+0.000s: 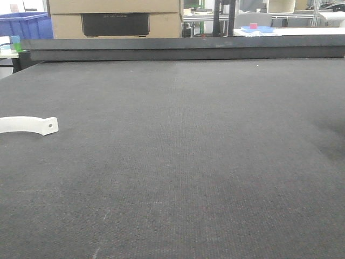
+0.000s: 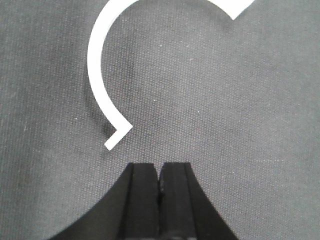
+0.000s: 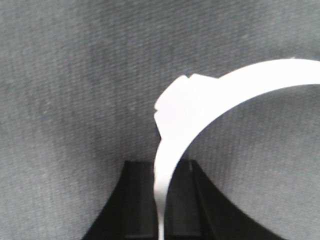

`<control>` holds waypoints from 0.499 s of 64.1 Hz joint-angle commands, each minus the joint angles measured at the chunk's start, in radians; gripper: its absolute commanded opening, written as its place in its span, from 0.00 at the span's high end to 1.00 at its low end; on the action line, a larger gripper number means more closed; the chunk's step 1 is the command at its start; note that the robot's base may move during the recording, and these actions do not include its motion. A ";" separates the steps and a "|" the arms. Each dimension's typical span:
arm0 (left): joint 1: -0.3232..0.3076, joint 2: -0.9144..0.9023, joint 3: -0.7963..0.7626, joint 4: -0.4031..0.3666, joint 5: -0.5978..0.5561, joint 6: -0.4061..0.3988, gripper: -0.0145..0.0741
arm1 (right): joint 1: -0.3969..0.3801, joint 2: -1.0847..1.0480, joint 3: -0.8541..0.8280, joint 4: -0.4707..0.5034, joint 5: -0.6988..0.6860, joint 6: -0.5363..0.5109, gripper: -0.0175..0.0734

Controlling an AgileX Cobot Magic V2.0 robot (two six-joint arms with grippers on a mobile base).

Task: Grab PVC pipe and place in blue bin
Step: 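Close both grippers on the white curved pipe's two ends, then lift the held white pipe off the table with both grippers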

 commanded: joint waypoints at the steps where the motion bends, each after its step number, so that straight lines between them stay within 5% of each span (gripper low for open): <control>1: 0.011 0.001 -0.012 -0.004 0.027 -0.014 0.96 | -0.012 0.001 -0.021 -0.015 0.019 -0.007 0.99; 12: 0.083 0.072 -0.054 0.002 0.132 -0.014 0.96 | -0.010 -0.079 -0.061 0.000 0.072 -0.007 0.99; 32: 0.118 0.336 -0.179 0.054 0.030 0.098 0.95 | -0.010 -0.176 -0.064 0.046 0.074 -0.007 0.99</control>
